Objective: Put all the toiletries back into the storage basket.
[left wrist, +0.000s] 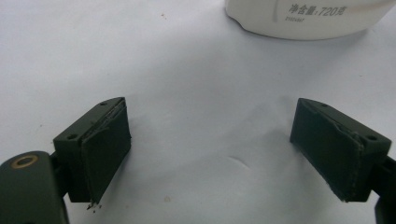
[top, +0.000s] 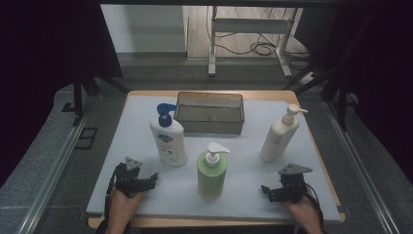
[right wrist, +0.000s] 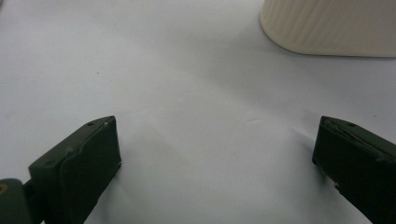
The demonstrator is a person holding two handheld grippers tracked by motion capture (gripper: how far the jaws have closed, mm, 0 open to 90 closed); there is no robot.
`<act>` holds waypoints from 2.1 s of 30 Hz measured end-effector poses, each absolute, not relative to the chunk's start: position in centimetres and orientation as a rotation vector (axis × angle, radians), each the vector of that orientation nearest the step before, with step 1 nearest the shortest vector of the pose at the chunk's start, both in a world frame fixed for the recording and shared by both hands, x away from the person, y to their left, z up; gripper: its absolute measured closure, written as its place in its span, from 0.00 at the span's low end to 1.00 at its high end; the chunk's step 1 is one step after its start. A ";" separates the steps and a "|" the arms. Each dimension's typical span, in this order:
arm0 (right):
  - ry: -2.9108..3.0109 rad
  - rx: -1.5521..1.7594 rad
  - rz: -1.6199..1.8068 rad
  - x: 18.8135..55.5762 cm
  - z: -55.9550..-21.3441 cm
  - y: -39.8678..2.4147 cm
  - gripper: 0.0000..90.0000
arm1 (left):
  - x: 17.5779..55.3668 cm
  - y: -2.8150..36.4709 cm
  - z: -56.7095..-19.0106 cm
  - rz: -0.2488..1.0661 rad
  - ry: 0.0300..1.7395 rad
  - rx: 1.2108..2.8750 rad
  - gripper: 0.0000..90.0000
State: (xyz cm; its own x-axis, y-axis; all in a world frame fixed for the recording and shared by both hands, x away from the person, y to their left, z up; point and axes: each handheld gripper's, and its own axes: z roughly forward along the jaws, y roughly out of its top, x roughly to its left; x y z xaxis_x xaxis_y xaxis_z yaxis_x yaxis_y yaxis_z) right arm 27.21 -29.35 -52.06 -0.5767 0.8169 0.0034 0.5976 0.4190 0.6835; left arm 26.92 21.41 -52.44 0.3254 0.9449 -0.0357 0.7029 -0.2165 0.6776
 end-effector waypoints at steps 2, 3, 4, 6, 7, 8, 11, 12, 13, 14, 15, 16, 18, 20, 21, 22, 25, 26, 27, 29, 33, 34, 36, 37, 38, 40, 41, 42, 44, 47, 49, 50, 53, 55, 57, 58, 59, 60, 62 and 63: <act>2.349 1.217 0.931 27.2 -52.0 -29.3 0.01 | 26.9 21.4 -52.4 0.524 1.446 1.996 0.13; 2.351 1.215 0.934 27.2 -52.0 -29.4 0.02 | 26.9 21.4 -52.4 0.524 1.445 1.996 0.13; 2.355 1.209 0.936 27.2 -51.9 -29.4 0.03 | 26.9 21.4 -52.4 0.524 1.445 1.996 0.13; 2.355 1.208 0.937 27.1 -51.9 -29.5 0.05 | 26.9 21.4 -52.4 0.524 1.446 1.996 0.13; 2.356 1.208 0.938 27.1 -51.8 -29.6 0.08 | 26.9 21.4 -52.4 0.524 1.445 1.996 0.13; 2.356 1.209 0.937 27.1 -51.7 -29.7 0.12 | 26.9 21.4 -52.4 0.524 1.445 1.996 0.13; 2.355 1.222 0.932 27.2 -51.4 -30.2 0.19 | 26.9 21.4 -52.4 0.524 1.445 1.996 0.13; 2.355 1.222 0.932 27.2 -51.4 -30.2 0.19 | 26.9 21.4 -52.4 0.524 1.445 1.996 0.13; 2.357 1.222 0.931 27.2 -51.4 -30.2 0.20 | 26.9 21.4 -52.4 0.524 1.445 1.996 0.13; 2.354 1.217 0.932 27.2 -51.3 -30.2 0.20 | 26.9 21.4 -52.4 0.524 1.445 1.995 0.13; 2.345 1.214 0.944 27.3 -51.1 -30.3 0.20 | 26.9 21.4 -52.4 0.524 1.445 1.996 0.13; 2.344 1.205 0.953 27.3 -51.0 -30.3 0.20 | 26.9 21.4 -52.4 0.524 1.445 1.995 0.13; 2.338 1.203 0.960 27.4 -50.8 -30.4 0.20 | 26.9 21.4 -52.4 0.524 1.445 1.995 0.13; 2.323 1.215 0.969 27.6 -50.5 -30.6 0.24 | 26.9 21.4 -52.4 0.524 1.445 1.994 0.13; 2.308 1.233 0.985 27.8 -50.4 -30.9 0.30 | 26.9 21.4 -52.5 0.525 1.445 1.995 0.13; 2.308 1.233 0.985 27.8 -50.4 -30.9 0.30 | 26.9 21.4 -52.5 0.525 1.445 1.995 0.13; 2.282 1.247 0.981 28.1 -50.3 -31.5 0.41 | 26.9 21.4 -52.4 0.525 1.445 1.995 0.13; 2.258 1.272 0.991 28.4 -50.3 -31.9 0.46 | 26.9 21.4 -52.5 0.525 1.445 1.995 0.13; 2.258 1.272 0.991 28.4 -50.3 -31.9 0.46 | 26.9 21.4 -52.5 0.525 1.445 1.995 0.13; 2.232 1.313 1.010 28.6 -50.2 -32.2 0.49 | 26.9 21.4 -52.5 0.525 1.445 1.995 0.13; 2.209 1.346 0.992 29.3 -50.1 -32.8 0.57 | 26.9 21.4 -52.5 0.526 1.445 1.994 0.13; 2.206 1.365 0.973 29.8 -50.1 -33.3 0.60 | 26.9 21.4 -52.5 0.526 1.445 1.994 0.13; 2.206 1.382 0.959 30.2 -50.2 -33.9 0.64 | 26.9 21.4 -52.5 0.526 1.445 1.994 0.13; 2.199 1.395 0.961 30.5 -50.3 -34.3 0.67 | 26.9 21.4 -52.5 0.526 1.445 1.995 0.13; 2.191 1.416 0.977 30.7 -50.3 -34.6 0.70 | 26.9 21.4 -52.5 0.526 1.445 1.995 0.13; 2.176 1.434 0.991 31.0 -50.4 -35.1 0.77 | 26.9 21.4 -52.5 0.527 1.445 1.995 0.13; 2.174 1.425 0.981 31.2 -50.4 -35.3 0.80 | 26.9 21.4 -52.5 0.527 1.445 1.995 0.13; 2.167 1.423 0.984 31.3 -50.3 -35.4 0.84 | 26.9 21.4 -52.5 0.527 1.445 1.995 0.13; 2.149 1.425 0.994 31.7 -50.2 -35.8 0.91 | 26.9 21.4 -52.5 0.527 1.445 1.995 0.13; 2.129 1.413 0.977 32.4 -50.1 -36.2 1.00 | 26.9 21.4 -52.5 0.529 1.445 1.993 0.13; 2.129 1.411 0.962 32.9 -50.1 -36.3 1.00 | 26.9 21.4 -52.5 0.529 1.445 1.994 0.13; 2.131 1.405 0.952 33.2 -50.2 -36.3 1.00 | 26.9 21.4 -52.5 0.529 1.444 1.994 0.13; 2.141 1.409 0.929 33.9 -50.4 -36.3 1.00 | 26.9 21.4 -52.5 0.529 1.444 1.993 0.13; 2.140 1.414 0.912 34.5 -50.5 -36.3 1.00 | 26.9 21.4 -52.5 0.529 1.445 1.993 0.13; 2.136 1.421 0.891 35.4 -50.6 -36.4 1.00 | 26.9 21.4 -52.5 0.530 1.444 1.993 0.13; 2.131 1.429 0.886 35.6 -50.6 -36.4 1.00 | 26.9 21.4 -52.5 0.530 1.444 1.993 0.13; 2.130 1.429 0.881 35.9 -50.6 -36.5 1.00 | 26.9 21.4 -52.5 0.530 1.444 1.993 0.13; 2.127 1.433 0.879 36.2 -50.6 -36.6 1.00 | 26.9 21.4 -52.5 0.530 1.444 1.993 0.13; 2.124 1.437 0.877 36.4 -50.6 -36.6 1.00 | 26.9 21.4 -52.5 0.531 1.444 1.993 0.13; 2.120 1.439 0.879 36.7 -50.5 -36.8 1.00 | 26.9 21.4 -52.5 0.531 1.444 1.993 0.13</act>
State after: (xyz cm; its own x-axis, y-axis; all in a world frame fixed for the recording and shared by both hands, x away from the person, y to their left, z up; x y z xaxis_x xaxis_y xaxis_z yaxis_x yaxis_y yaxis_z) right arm 36.72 -36.77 -50.52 -0.3694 0.9293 0.0002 0.6567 0.2609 0.7076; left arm 26.89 21.38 -52.48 0.3234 0.9457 -0.0327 0.6994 -0.2157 0.6814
